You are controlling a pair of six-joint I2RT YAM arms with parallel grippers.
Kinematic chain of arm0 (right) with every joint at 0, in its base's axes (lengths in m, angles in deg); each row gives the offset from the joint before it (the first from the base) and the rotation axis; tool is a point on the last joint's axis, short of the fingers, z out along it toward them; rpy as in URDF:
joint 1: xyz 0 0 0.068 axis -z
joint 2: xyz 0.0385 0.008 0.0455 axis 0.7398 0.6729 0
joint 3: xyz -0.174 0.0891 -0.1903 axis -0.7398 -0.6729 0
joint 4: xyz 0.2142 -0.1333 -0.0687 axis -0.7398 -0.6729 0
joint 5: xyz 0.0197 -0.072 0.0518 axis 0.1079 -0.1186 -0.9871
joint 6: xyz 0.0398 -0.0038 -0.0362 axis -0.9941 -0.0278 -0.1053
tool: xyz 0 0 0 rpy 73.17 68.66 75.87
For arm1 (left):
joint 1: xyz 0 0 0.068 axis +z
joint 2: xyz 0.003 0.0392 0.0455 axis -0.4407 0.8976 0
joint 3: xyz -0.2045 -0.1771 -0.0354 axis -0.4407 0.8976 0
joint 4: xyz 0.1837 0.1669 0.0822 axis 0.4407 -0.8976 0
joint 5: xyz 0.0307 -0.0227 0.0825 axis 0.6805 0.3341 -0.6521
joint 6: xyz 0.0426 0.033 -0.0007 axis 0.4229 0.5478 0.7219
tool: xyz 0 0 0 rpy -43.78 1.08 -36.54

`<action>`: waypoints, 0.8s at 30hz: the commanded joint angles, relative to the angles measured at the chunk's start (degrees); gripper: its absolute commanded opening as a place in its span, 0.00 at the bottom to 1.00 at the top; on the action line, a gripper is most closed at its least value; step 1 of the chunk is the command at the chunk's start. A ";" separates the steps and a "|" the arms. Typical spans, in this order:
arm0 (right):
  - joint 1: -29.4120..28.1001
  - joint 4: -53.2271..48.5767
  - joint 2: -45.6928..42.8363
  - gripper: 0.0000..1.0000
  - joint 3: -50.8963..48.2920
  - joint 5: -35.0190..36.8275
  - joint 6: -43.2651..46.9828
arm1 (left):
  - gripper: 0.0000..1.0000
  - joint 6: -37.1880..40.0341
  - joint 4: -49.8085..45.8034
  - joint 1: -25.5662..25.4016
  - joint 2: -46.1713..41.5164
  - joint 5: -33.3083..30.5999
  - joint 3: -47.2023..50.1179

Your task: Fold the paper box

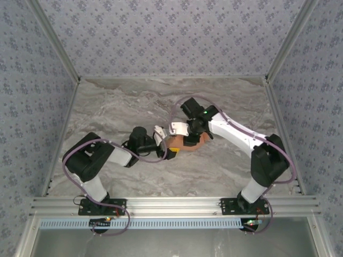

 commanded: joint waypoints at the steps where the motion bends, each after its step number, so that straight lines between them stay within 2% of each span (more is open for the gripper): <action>1: -2.70 -9.11 4.71 0.44 2.49 10.50 -4.37 | 0.95 -1.91 2.77 0.08 -5.45 -2.15 2.63; 4: -4.42 -9.27 7.29 0.44 5.25 13.28 -6.34 | 0.96 -1.88 2.25 0.17 -10.55 -7.01 6.60; 8: -6.21 -9.68 9.75 0.45 8.02 15.89 -7.86 | 0.99 -1.19 -8.39 0.11 -20.07 -15.82 8.55; 12: -6.90 -9.60 11.21 0.50 9.44 17.28 -9.12 | 0.99 -2.58 -11.11 0.12 -25.03 -23.44 10.78; 20: -7.07 -8.64 9.59 0.64 9.49 14.42 -9.48 | 0.99 -9.44 -17.84 0.29 -26.43 -23.10 7.48; 24: -6.10 -7.49 7.03 0.68 8.95 10.79 -10.10 | 0.99 -14.75 -26.55 0.29 -26.43 -22.14 2.18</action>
